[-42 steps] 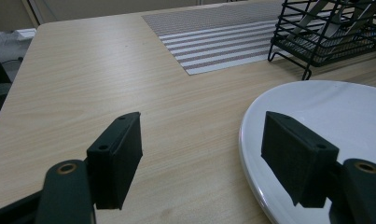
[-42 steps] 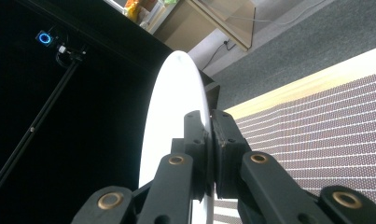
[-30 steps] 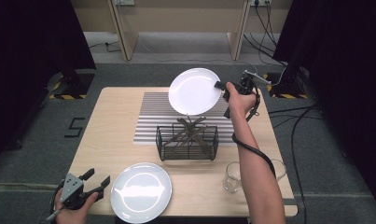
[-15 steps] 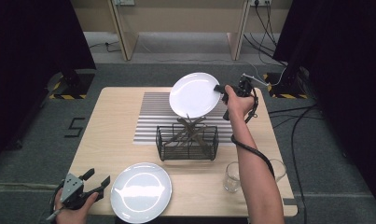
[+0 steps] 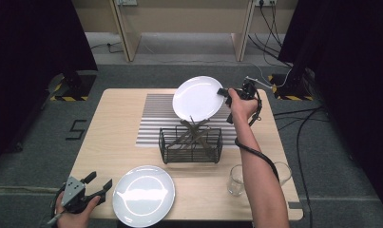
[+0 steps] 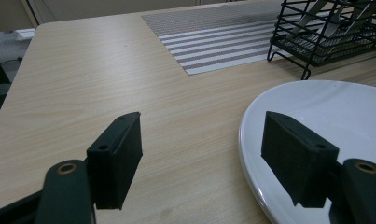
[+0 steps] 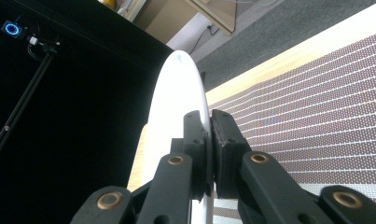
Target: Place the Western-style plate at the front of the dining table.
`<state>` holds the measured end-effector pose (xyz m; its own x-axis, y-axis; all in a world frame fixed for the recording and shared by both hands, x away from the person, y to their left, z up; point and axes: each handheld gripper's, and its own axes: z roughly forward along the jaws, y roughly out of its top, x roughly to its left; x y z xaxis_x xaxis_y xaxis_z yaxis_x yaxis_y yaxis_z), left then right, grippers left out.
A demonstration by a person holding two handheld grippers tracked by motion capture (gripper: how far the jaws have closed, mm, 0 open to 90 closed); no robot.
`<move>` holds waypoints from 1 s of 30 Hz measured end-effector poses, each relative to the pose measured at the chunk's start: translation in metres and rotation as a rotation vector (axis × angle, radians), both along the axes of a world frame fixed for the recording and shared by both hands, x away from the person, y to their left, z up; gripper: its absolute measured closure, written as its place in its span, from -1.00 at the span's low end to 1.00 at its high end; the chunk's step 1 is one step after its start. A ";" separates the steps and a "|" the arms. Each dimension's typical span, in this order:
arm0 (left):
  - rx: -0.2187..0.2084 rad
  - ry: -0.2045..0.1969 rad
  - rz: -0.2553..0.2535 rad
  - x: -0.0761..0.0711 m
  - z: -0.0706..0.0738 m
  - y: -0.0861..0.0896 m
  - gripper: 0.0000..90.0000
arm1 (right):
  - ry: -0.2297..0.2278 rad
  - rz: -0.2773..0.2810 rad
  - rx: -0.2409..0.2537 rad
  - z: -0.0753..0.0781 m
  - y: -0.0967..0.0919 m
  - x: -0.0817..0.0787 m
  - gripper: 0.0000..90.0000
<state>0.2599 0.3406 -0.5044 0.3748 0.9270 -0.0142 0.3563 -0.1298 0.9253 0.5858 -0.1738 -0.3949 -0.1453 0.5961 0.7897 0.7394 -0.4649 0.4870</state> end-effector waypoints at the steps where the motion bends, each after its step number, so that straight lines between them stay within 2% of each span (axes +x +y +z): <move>1: 0.000 0.000 0.000 0.000 0.000 0.000 -0.36 | 0.002 -0.001 0.000 0.000 0.000 0.000 0.90; 30: 0.000 0.000 0.001 0.000 0.000 0.001 -0.37 | 0.052 -0.007 -0.021 -0.022 0.000 0.005 0.90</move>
